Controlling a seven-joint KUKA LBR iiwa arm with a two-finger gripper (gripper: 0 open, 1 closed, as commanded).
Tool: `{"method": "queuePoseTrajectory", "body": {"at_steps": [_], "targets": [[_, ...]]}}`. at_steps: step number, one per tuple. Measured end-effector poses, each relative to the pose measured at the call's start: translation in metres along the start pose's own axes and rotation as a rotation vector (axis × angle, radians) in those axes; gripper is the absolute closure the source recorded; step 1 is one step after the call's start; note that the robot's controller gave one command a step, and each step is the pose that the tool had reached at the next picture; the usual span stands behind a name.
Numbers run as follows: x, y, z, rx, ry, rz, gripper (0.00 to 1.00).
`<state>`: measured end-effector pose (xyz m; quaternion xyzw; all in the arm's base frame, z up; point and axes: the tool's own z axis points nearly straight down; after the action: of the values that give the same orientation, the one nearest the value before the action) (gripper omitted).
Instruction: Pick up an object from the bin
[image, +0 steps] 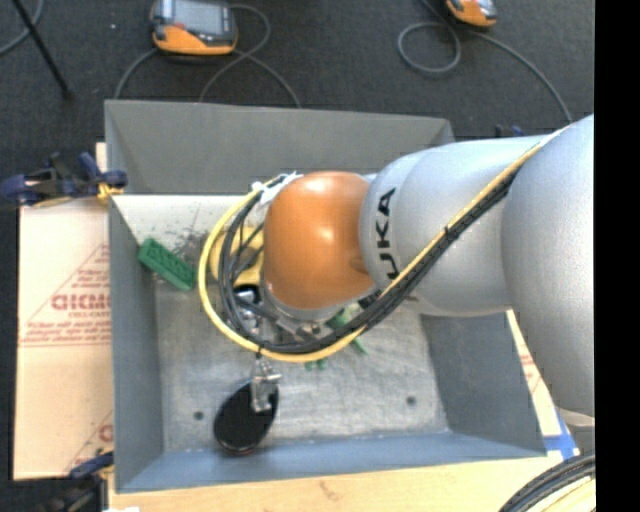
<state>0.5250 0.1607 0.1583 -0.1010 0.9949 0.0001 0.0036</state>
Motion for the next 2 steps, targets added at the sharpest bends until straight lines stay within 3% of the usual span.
{"method": "queuePoseTrajectory", "body": {"at_steps": [1, 2], "targets": [[0.019, -0.002, 0.042, -0.002, 0.003, -0.221, 0.0], [-0.005, 0.025, 0.082, 0.001, 0.014, -0.408, 1.0]]}}
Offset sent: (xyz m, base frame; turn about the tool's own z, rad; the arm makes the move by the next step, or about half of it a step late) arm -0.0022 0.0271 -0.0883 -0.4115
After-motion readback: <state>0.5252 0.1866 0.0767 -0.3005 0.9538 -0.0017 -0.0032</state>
